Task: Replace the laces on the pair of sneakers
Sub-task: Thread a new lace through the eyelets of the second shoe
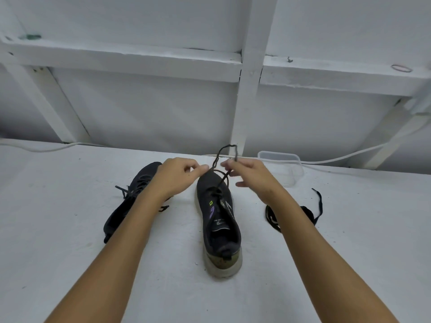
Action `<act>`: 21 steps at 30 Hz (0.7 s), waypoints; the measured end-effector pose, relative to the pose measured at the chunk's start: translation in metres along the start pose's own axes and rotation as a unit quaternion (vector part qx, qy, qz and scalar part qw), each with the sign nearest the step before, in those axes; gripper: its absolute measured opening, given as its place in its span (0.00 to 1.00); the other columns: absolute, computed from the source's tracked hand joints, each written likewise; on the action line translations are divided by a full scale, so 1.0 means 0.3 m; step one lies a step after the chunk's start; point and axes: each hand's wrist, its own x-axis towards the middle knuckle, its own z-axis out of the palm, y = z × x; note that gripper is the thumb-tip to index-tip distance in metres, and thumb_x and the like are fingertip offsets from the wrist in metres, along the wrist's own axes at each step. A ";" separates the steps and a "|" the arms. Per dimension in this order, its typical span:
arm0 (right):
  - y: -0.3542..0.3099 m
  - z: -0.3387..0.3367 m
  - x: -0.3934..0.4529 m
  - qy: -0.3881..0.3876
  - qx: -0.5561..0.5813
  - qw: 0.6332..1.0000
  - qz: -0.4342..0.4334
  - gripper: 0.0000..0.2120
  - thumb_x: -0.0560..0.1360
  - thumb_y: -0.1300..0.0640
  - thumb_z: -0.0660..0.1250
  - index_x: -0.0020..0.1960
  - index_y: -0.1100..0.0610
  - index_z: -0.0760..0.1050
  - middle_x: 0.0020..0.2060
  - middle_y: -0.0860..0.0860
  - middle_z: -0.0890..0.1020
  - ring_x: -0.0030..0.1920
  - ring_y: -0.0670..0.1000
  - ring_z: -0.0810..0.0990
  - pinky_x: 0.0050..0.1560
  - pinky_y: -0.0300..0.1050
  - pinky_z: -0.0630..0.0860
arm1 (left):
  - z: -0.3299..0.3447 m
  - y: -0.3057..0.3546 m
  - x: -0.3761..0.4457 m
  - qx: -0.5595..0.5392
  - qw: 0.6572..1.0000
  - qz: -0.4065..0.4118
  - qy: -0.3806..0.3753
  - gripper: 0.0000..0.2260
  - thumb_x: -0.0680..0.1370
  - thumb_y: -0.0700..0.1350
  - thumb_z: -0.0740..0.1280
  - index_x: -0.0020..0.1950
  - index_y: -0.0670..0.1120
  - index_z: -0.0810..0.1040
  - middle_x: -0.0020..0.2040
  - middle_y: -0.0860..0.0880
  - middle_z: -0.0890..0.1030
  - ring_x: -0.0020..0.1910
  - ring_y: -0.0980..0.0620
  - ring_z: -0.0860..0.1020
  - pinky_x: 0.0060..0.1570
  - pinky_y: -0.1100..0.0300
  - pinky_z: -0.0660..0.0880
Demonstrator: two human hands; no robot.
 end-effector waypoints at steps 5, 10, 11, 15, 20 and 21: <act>-0.053 -0.092 0.000 0.084 0.266 0.960 -0.018 0.14 0.84 0.52 0.59 0.42 0.52 0.77 0.41 0.46 0.84 0.47 0.47 0.83 0.48 0.48 0.75 | -0.088 0.006 -0.017 -0.126 0.988 -0.018 0.084 0.20 0.80 0.60 0.65 0.37 0.46 0.77 0.32 0.44 0.72 0.32 0.51 0.69 0.36 0.58 0.65; -0.072 -0.156 -0.019 0.233 0.343 0.901 -0.126 0.10 0.84 0.51 0.59 0.55 0.51 0.78 0.38 0.48 0.82 0.40 0.49 0.81 0.37 0.41 0.74 | -0.124 0.011 -0.010 -0.130 0.985 -0.015 0.110 0.20 0.82 0.59 0.62 0.42 0.43 0.77 0.28 0.50 0.64 0.27 0.55 0.63 0.31 0.59 0.62; -0.075 -0.165 -0.025 0.259 0.344 0.892 -0.136 0.09 0.84 0.52 0.58 0.57 0.49 0.78 0.39 0.49 0.82 0.40 0.49 0.81 0.36 0.40 0.74 | -0.123 0.009 -0.014 -0.128 0.985 -0.014 0.111 0.20 0.82 0.58 0.62 0.42 0.44 0.77 0.27 0.53 0.63 0.25 0.56 0.61 0.29 0.62 0.61; -0.021 -0.179 -0.021 0.355 0.240 0.902 -0.045 0.09 0.83 0.55 0.60 0.53 0.49 0.79 0.40 0.50 0.84 0.39 0.48 0.84 0.37 0.44 0.79 | -0.110 -0.001 -0.022 -0.132 0.986 -0.009 0.105 0.19 0.81 0.58 0.64 0.40 0.45 0.78 0.27 0.53 0.61 0.25 0.56 0.59 0.27 0.64 0.58; 0.104 -0.165 -0.019 0.245 -0.394 0.864 0.195 0.21 0.79 0.41 0.63 0.45 0.60 0.75 0.44 0.55 0.83 0.48 0.58 0.82 0.43 0.47 0.75 | -0.093 0.012 -0.025 -0.132 0.988 -0.002 0.077 0.18 0.81 0.56 0.65 0.40 0.45 0.80 0.23 0.55 0.59 0.24 0.55 0.58 0.25 0.66 0.58; 0.106 -0.146 -0.027 0.228 -0.440 0.847 0.193 0.20 0.79 0.40 0.64 0.46 0.59 0.74 0.46 0.55 0.82 0.49 0.58 0.81 0.42 0.46 0.73 | -0.088 0.018 -0.025 -0.131 0.989 0.001 0.072 0.17 0.81 0.56 0.65 0.40 0.45 0.80 0.23 0.55 0.59 0.24 0.55 0.59 0.25 0.67 0.58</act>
